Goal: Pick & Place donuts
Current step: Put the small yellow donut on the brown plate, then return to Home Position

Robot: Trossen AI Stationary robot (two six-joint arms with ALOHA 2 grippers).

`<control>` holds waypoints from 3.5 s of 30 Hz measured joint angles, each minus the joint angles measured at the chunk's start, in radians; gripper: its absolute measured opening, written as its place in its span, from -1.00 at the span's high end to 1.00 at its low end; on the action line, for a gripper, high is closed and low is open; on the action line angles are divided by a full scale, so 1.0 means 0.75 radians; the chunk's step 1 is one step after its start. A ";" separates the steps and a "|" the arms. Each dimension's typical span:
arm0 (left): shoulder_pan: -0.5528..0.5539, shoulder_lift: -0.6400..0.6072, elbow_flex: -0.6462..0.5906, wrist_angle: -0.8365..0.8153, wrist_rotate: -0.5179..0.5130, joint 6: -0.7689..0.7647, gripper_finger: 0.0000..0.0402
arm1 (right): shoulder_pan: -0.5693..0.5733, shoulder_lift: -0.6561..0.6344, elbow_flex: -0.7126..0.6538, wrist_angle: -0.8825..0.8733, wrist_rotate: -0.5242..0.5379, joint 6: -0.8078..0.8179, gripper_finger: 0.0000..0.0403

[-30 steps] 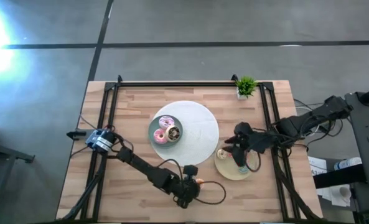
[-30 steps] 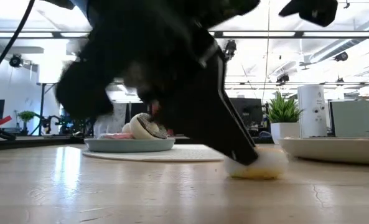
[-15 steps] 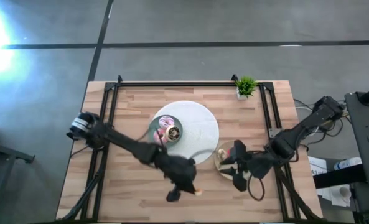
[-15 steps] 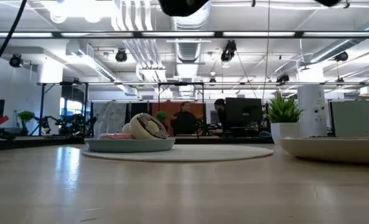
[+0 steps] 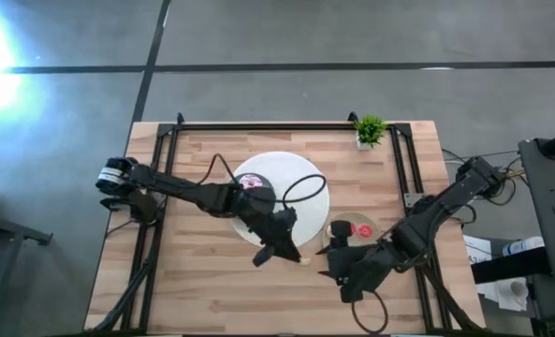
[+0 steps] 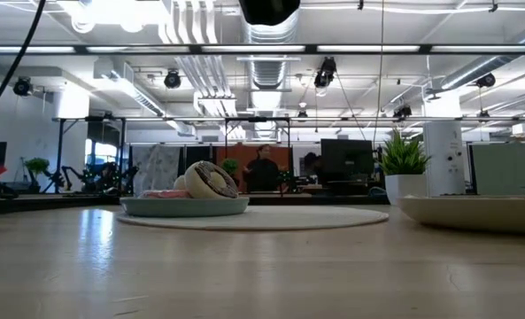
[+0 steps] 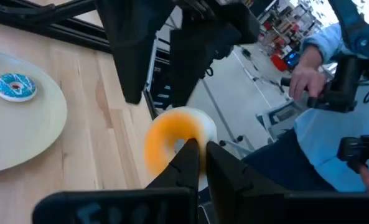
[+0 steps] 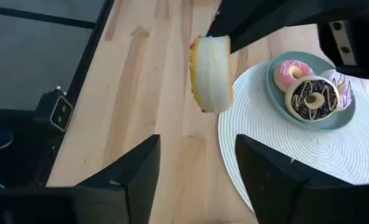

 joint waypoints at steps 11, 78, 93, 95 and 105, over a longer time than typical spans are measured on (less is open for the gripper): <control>0.011 0.043 0.000 0.000 0.019 -0.023 1.00 | -0.013 0.014 0.000 0.038 0.076 0.062 -0.20; -0.310 0.014 -0.056 -0.205 -0.920 -0.179 0.26 | -0.359 -0.383 -1.073 0.524 -0.748 1.300 0.94; -0.310 0.015 -0.070 -0.202 -0.955 -0.207 0.26 | -0.356 -0.166 -0.999 0.464 -0.775 1.203 0.77; -0.310 0.015 -0.071 -0.202 -0.955 -0.207 0.26 | -0.356 -0.146 -0.968 0.400 -0.774 1.178 0.68; -0.310 0.015 -0.072 -0.202 -0.956 -0.206 0.26 | -0.354 -0.126 -0.779 -0.053 -0.601 1.063 0.32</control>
